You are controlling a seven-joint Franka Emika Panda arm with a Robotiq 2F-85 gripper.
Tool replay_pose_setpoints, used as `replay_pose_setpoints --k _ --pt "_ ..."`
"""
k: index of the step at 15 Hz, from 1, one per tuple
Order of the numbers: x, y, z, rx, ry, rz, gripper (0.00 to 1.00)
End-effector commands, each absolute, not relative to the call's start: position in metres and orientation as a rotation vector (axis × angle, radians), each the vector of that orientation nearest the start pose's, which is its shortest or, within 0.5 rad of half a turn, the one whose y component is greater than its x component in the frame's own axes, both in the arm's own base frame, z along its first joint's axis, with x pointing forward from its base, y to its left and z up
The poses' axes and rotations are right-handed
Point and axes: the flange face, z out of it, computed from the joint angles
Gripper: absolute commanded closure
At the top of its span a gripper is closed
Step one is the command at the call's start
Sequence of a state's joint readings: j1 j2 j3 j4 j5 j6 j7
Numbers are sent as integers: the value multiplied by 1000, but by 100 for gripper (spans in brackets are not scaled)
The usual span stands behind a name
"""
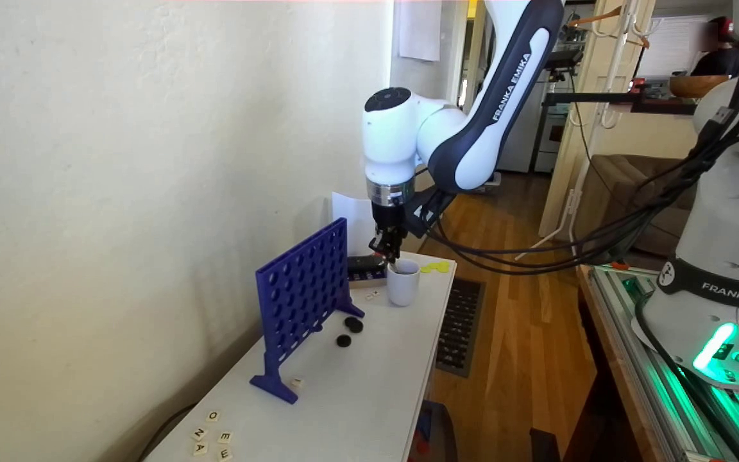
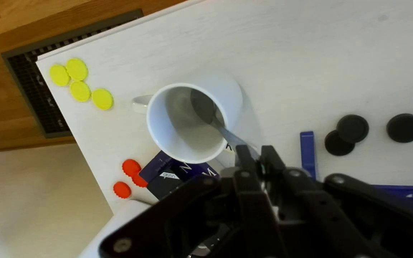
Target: Remove the spoon from the cup and place it on the table
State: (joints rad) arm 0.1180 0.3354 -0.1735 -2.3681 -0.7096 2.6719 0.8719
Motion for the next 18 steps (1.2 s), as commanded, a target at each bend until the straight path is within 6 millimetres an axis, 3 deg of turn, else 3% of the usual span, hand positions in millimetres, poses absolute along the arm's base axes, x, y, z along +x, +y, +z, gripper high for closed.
replay_pose_setpoints --k 1,5,10,14,18 --pt "501 -12 182 -3465 479 -233 100" --pt "496 -15 199 -3475 479 -268 99" --pt "473 -24 232 -3486 596 -270 99" --pt "453 -15 267 -3485 633 -290 99" --pt "443 8 299 -3513 616 -355 99"
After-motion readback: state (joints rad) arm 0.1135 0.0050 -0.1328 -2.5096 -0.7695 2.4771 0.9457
